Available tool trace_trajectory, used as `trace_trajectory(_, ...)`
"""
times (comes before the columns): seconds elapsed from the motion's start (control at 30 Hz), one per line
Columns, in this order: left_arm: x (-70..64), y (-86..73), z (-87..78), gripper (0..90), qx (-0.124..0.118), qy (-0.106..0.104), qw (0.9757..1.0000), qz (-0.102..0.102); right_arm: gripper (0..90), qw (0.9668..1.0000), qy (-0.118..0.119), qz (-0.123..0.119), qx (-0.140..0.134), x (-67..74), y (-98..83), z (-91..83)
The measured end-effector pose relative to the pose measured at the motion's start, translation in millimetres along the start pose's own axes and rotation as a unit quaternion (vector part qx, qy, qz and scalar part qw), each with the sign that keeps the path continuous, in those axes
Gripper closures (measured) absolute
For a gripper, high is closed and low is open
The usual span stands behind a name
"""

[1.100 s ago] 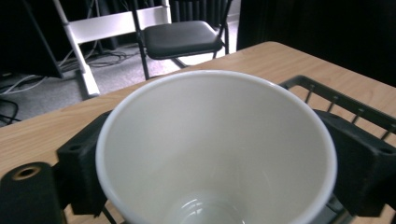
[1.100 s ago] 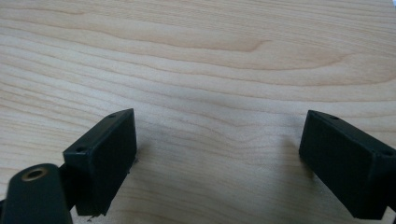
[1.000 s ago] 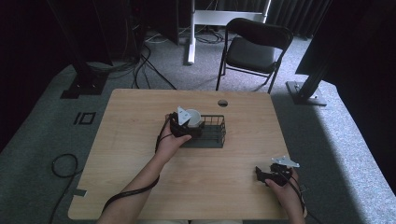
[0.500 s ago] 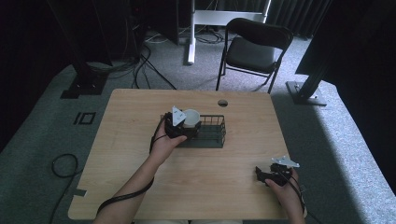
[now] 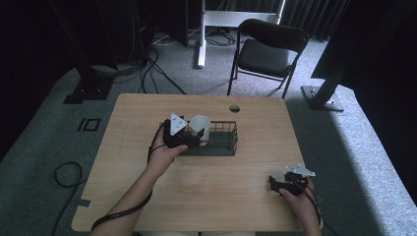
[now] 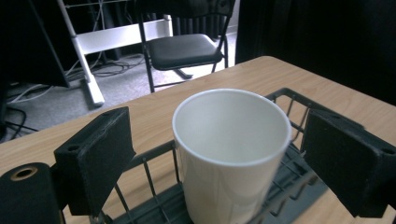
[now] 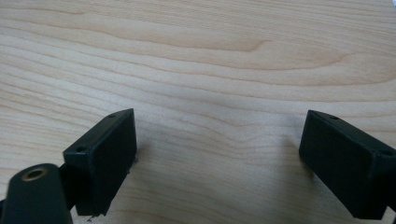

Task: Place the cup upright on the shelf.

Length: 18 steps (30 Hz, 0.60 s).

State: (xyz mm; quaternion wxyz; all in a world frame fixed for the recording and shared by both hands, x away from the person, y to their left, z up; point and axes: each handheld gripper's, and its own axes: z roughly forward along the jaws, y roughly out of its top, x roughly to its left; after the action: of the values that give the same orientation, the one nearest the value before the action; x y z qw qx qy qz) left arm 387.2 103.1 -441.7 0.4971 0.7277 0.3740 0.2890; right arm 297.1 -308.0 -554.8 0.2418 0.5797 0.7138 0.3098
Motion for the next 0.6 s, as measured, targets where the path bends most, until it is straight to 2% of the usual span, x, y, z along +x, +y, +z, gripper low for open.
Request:
trace_trajectory(0.5,8.3,-11.2,-31.9,9.9,0.002,0.000,0.9999,0.011,10.8,1.0000,0.000,-0.001,0.000,-0.1,0.0,0.1)
trace_trajectory(0.57,8.2,-14.8,-36.5,9.9,-0.003,0.000,1.0000,0.006,10.8,1.0000,0.000,-0.001,0.000,-0.1,0.0,0.0)
trace_trajectory(0.6,8.0,-16.4,-38.6,9.9,-0.001,0.002,0.9999,0.012,10.8,1.0000,0.000,0.000,0.000,0.0,0.0,0.1)
